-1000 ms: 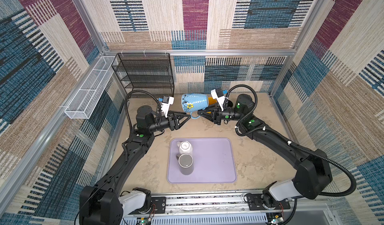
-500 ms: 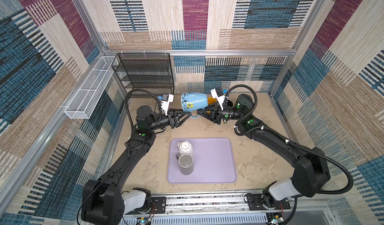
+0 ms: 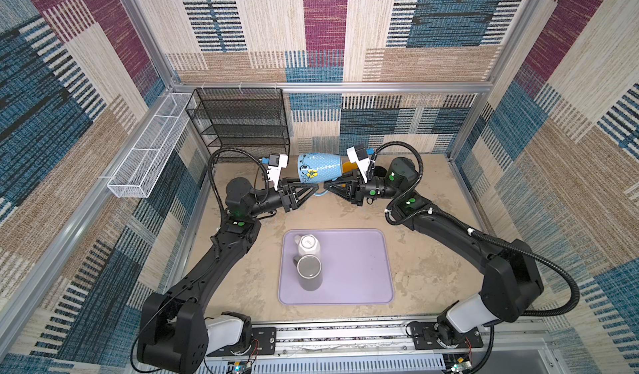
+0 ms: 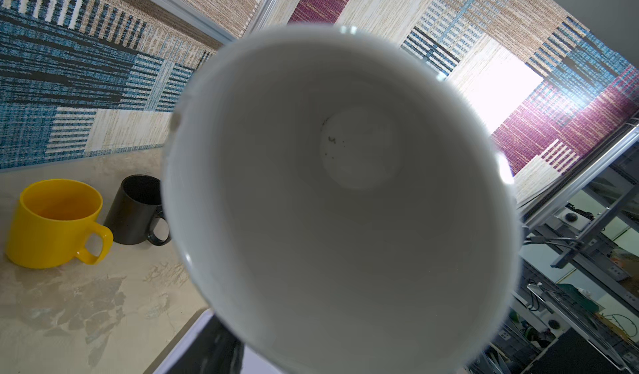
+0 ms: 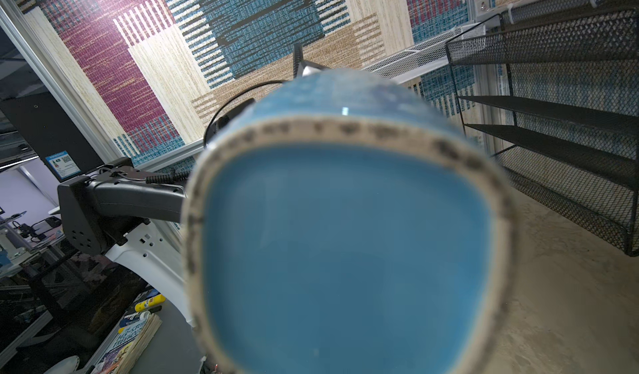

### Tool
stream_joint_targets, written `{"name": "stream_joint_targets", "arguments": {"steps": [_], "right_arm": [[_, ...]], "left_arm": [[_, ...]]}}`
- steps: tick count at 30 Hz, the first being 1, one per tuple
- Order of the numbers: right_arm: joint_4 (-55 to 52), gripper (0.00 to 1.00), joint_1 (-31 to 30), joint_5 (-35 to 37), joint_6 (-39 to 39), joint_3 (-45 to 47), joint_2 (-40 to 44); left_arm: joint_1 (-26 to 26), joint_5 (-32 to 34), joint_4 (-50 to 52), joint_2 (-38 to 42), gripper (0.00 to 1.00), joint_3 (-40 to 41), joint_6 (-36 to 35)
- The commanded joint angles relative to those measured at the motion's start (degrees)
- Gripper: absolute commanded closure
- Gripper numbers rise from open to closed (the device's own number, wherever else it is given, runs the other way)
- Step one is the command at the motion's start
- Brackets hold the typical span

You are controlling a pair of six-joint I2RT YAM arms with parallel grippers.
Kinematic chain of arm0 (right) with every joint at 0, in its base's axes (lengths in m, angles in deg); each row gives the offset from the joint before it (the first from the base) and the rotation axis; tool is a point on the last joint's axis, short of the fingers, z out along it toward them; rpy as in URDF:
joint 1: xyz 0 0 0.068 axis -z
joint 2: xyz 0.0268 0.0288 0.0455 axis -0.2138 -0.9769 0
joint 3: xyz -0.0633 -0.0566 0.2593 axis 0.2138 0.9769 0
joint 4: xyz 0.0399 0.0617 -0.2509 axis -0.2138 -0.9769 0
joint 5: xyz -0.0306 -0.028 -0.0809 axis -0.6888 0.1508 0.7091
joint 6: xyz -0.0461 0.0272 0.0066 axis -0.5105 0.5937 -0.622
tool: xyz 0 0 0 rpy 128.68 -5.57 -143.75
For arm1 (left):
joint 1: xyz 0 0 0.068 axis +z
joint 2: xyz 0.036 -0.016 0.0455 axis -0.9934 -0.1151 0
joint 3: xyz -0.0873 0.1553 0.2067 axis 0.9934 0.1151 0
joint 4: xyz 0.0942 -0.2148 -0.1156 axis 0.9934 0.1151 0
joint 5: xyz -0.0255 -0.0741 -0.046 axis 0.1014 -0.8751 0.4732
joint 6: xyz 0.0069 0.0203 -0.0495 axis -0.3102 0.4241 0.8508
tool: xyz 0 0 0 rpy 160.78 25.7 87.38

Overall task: Turn the mug right side up
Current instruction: Place the mug at the top-center of the table.

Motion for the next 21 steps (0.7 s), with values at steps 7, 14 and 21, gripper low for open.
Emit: {"name": "stream_joint_targets", "arguments": {"steps": [7, 14, 21], "right_arm": [[6.1, 1.00, -0.6, -3.1, 2.1, -0.7, -0.6], [6.7, 1.00, -1.1, -3.7, 2.3, -0.6, -0.8], [8.5, 1.00, -1.6, -3.9, 3.1, 0.9, -0.6]], "left_arm": [[0.0, -0.3, -5.9, 0.0, 0.52, 0.4, 2.1], [0.0, -0.5, -7.5, 0.0, 0.55, 0.6, 3.2], [0.2, -0.5, -10.5, -0.2, 0.57, 0.8, 5.2]]}}
